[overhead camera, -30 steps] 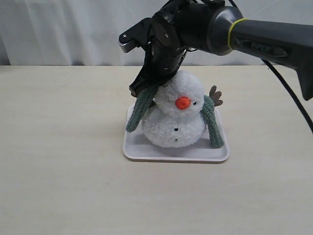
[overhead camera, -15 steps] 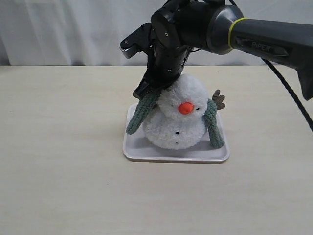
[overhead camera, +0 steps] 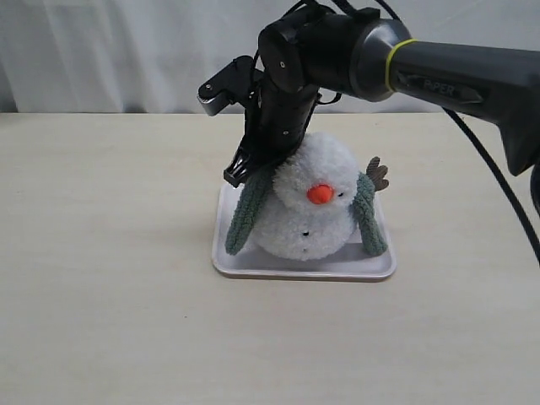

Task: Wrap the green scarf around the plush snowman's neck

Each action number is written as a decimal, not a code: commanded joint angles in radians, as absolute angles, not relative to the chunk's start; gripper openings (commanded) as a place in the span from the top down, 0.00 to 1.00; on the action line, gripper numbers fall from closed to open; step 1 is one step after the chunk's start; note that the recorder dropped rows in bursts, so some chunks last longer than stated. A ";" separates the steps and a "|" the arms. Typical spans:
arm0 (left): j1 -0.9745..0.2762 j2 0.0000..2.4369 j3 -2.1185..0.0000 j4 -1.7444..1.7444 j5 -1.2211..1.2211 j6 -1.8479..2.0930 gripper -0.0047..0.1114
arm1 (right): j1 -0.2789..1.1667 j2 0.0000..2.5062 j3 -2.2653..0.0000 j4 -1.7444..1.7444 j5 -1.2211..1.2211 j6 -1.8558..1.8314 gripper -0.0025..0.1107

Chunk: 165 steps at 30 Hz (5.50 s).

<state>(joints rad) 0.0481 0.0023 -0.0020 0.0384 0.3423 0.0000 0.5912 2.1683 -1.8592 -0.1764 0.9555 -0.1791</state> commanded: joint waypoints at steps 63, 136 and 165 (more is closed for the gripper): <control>0.044 0.000 0.000 0.039 0.331 0.000 0.96 | 0.915 2.220 -1.447 -1.048 0.770 -0.429 0.78; 0.044 0.000 0.000 0.039 0.331 0.000 0.96 | 0.828 1.954 -1.269 -0.588 0.747 -0.492 0.51; 0.044 0.000 0.000 0.039 0.331 0.000 0.96 | 0.997 1.629 -1.274 -1.026 0.755 0.317 0.88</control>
<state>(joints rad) 0.0481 0.0023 -0.0020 0.0384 0.3423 0.0000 1.0126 1.6394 -1.2702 -0.8793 0.7466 0.0664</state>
